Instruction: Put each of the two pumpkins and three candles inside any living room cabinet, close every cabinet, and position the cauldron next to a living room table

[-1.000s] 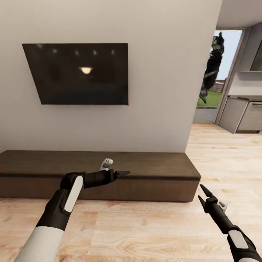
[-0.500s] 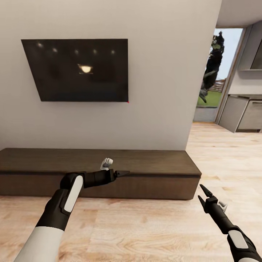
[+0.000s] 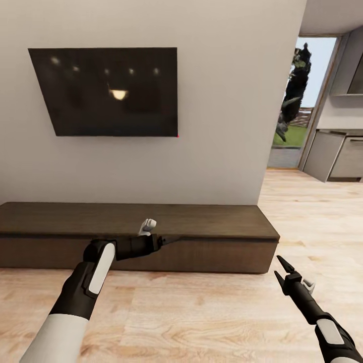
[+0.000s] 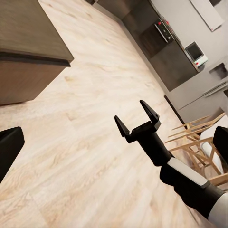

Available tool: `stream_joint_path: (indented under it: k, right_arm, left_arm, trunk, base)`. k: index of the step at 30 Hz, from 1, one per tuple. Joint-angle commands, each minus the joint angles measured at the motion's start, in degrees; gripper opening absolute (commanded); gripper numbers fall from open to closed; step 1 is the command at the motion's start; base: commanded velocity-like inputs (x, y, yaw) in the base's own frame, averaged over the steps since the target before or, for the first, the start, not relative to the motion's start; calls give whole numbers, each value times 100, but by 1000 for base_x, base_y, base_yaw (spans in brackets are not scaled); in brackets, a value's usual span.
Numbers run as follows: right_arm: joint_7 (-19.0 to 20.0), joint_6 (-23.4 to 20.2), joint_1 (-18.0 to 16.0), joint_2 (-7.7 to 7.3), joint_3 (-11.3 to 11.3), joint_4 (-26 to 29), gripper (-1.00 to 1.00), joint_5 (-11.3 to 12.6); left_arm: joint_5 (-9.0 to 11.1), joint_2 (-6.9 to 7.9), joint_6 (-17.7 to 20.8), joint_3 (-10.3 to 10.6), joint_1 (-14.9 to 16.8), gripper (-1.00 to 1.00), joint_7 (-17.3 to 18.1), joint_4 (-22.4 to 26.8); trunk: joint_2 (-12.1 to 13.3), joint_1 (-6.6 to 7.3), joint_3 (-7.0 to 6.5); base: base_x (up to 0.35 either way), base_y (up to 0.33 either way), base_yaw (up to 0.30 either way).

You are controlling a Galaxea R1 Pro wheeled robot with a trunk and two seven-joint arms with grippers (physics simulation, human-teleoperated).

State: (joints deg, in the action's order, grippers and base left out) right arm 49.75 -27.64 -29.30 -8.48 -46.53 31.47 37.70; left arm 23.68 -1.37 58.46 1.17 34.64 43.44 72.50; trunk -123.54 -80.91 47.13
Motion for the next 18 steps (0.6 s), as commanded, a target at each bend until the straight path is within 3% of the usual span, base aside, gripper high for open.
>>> stream_joint_path:
  k: [1,18]
  right_arm:
    - [9,-43,-5,1,-14,-5,100,29]
    - [17,-52,-5,-1,-14,-9,100,36]
  left_arm:
    - [-10,-2,23,-4,5,100,24,2]
    - [1,-1,25,-3,2,100,37,57]
  trunk:
    - [-44,-22,24]
    - [-726,-395,329]
  base:
    - [0,0,0]
    - [0,0,0]
